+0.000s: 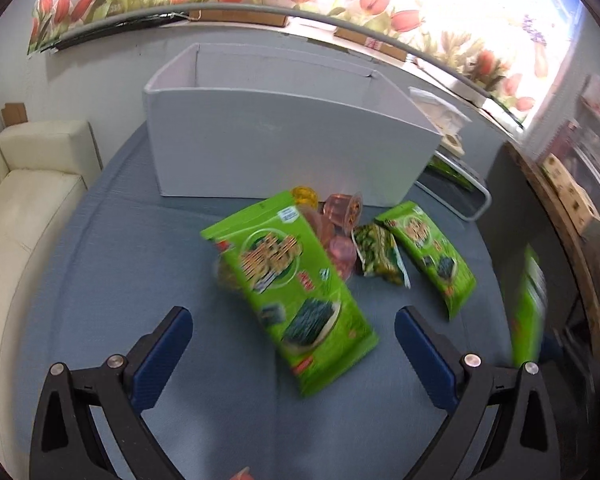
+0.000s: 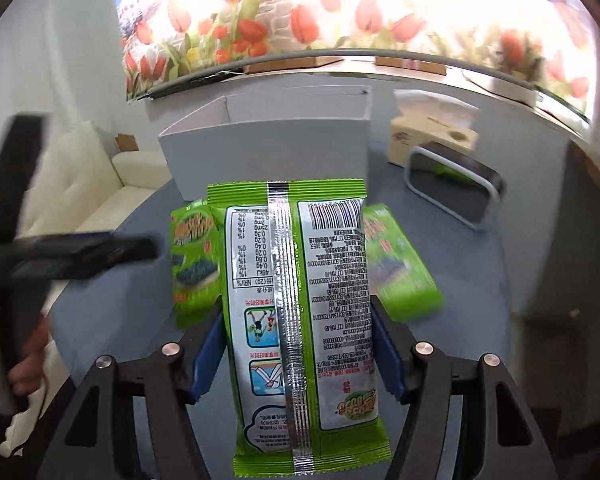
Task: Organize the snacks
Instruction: 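Grasp a snack bar with the right gripper while the left grasps a seaweed packet, then lower both packets into the white box and open both grippers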
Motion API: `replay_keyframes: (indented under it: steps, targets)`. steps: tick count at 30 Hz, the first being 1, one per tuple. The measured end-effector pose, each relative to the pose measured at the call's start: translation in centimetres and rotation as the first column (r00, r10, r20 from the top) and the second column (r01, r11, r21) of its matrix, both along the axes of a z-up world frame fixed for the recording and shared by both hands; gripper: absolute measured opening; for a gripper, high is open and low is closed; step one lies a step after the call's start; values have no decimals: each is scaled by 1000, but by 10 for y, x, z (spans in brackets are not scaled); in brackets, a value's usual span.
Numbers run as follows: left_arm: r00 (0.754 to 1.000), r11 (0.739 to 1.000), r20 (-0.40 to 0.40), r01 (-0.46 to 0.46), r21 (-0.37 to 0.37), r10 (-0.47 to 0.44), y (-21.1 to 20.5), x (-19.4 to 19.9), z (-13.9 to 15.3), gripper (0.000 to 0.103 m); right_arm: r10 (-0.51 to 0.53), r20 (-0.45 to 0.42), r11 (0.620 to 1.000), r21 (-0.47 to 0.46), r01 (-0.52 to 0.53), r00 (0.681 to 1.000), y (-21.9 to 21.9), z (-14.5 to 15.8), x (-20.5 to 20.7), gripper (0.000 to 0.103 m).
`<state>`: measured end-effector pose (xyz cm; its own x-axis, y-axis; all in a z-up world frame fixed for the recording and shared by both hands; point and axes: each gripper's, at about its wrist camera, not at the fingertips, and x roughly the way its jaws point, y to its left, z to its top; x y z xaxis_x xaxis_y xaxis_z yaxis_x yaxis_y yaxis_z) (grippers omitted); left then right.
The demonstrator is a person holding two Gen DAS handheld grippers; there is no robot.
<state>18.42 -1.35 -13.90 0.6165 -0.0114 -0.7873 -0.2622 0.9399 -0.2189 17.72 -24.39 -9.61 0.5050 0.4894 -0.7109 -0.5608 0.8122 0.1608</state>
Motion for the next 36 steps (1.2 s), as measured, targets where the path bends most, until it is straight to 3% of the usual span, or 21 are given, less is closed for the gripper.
replay_keyframes:
  steps: [6,11,14,15,16,17,20,28,36]
  targets:
    - [992,991,-59,-106,76,111,-15,36,-28,103,-69,-4,997,14,69,998,-28,2,-40,70]
    - [975,972,-103,-178,153,195,-20,51,-43,103,-112,-38,990,78,114,993,-46,0,-59,70]
    - [972,974,-119,-186,131,202,-19,56,-51,103,-119,-54,986,111,124,991,-49,-1,-63,70]
    - [972,974,-122,-188,128,204,-18,57,-53,98,-117,-52,987,109,122,992,-49,-1,-63,70]
    - [971,974,-125,-187,129,203,-18,57,-55,82,-115,-48,987,105,119,992,-49,-1,-66,70]
    - [971,975,-133,-181,127,198,-17,57,-57,76,-113,-44,988,103,117,993,-49,0,-66,70]
    - [975,981,-130,-172,89,182,-12,53,-56,75,-103,-38,988,110,107,994,-48,2,-66,70]
    - [993,993,-69,-88,76,93,-4,16,-24,75,-74,-12,989,124,74,997,-30,14,-55,70]
    - [994,994,50,89,62,-92,16,2,46,75,-54,-1,985,163,54,999,17,40,-6,70]
